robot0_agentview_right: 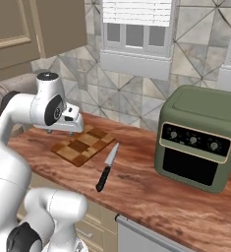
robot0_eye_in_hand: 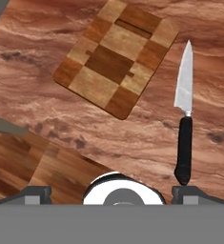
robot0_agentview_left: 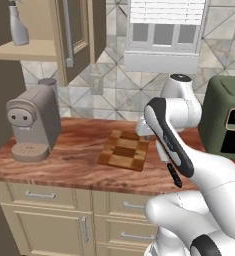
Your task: Move the cutting board and knife to the sink. Then move spray from the cabinet to the counter.
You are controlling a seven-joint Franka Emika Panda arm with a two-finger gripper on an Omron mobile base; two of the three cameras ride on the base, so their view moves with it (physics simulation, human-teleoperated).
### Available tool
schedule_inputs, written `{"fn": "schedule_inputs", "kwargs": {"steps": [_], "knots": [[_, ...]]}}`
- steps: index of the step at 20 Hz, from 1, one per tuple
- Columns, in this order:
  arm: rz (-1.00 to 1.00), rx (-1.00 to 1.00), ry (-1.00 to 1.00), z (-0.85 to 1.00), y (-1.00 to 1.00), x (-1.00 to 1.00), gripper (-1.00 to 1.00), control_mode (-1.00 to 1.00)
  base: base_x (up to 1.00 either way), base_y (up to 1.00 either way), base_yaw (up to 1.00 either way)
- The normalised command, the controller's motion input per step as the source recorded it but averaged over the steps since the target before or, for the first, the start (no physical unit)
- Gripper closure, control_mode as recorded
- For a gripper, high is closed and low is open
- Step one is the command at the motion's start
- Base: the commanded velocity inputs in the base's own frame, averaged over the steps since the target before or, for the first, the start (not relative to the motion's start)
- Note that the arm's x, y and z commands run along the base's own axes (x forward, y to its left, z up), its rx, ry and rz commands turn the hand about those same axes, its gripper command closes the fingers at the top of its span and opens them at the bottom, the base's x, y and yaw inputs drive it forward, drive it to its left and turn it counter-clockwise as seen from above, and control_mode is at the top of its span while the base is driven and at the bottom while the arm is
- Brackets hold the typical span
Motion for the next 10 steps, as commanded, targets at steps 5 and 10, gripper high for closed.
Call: {"fn": "schedule_inputs", "kwargs": {"steps": [5,10], "knots": [[0.00,0.00,0.00,0.00,0.00,0.00,-1.00,1.00,0.47,-0.04,0.21],[0.00,0.00,0.00,0.00,0.00,0.00,-1.00,1.00,0.50,-0.01,0.25]]}}
